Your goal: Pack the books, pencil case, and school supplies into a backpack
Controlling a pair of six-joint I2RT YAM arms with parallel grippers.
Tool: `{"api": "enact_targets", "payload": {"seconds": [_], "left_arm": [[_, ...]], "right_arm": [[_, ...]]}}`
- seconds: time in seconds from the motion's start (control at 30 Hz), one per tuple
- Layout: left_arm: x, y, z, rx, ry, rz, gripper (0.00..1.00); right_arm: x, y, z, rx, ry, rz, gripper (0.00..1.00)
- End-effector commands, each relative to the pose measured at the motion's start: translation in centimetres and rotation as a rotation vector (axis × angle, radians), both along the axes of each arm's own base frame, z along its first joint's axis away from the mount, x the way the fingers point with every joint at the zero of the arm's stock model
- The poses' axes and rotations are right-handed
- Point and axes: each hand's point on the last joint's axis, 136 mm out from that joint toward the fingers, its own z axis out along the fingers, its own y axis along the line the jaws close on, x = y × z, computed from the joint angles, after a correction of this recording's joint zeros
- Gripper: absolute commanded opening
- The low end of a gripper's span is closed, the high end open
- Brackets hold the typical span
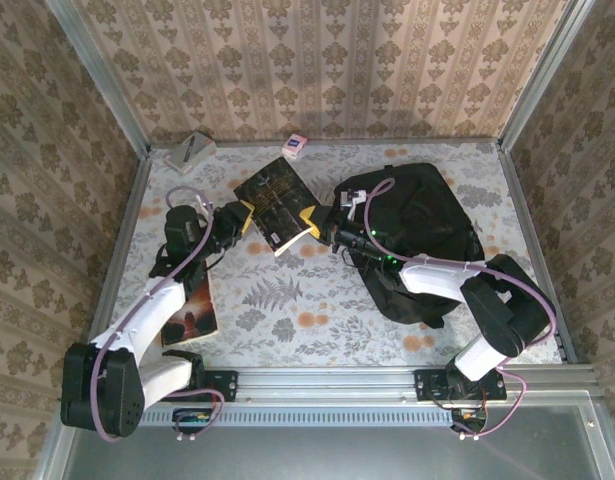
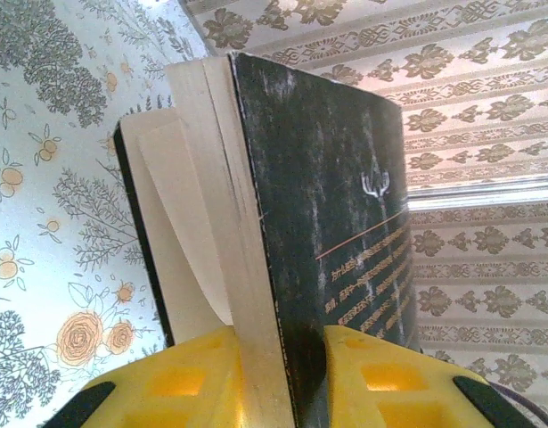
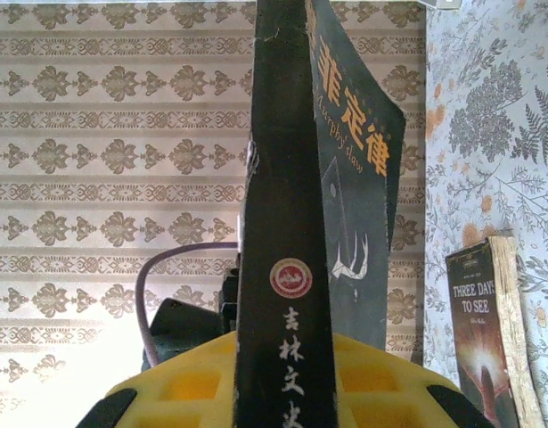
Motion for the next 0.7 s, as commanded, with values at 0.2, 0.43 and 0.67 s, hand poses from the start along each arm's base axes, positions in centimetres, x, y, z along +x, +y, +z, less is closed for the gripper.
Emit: {"api": "enact_targets", "payload": {"seconds": [0.2,0.43,0.67], "left_arm": [[-0.8,-0.4,1.6,0.030,-0.048,-0.024,0.77],[-1.0,-0.6,0.6,0.073,-0.030,-0.028,0.92],[0.2,-1.9,1.4,0.065,-0.047,-0.043,0.93]], "right_arm": [[-1.1,-0.5,5.0,0.067,-0.136,0.012,0.00],[-1.5,-0.6,6.4,0.106,-0.138,0.017,0.00],[-2.1,-0.2,7.7,0.154,-0.138,0.034,0.00]]}}
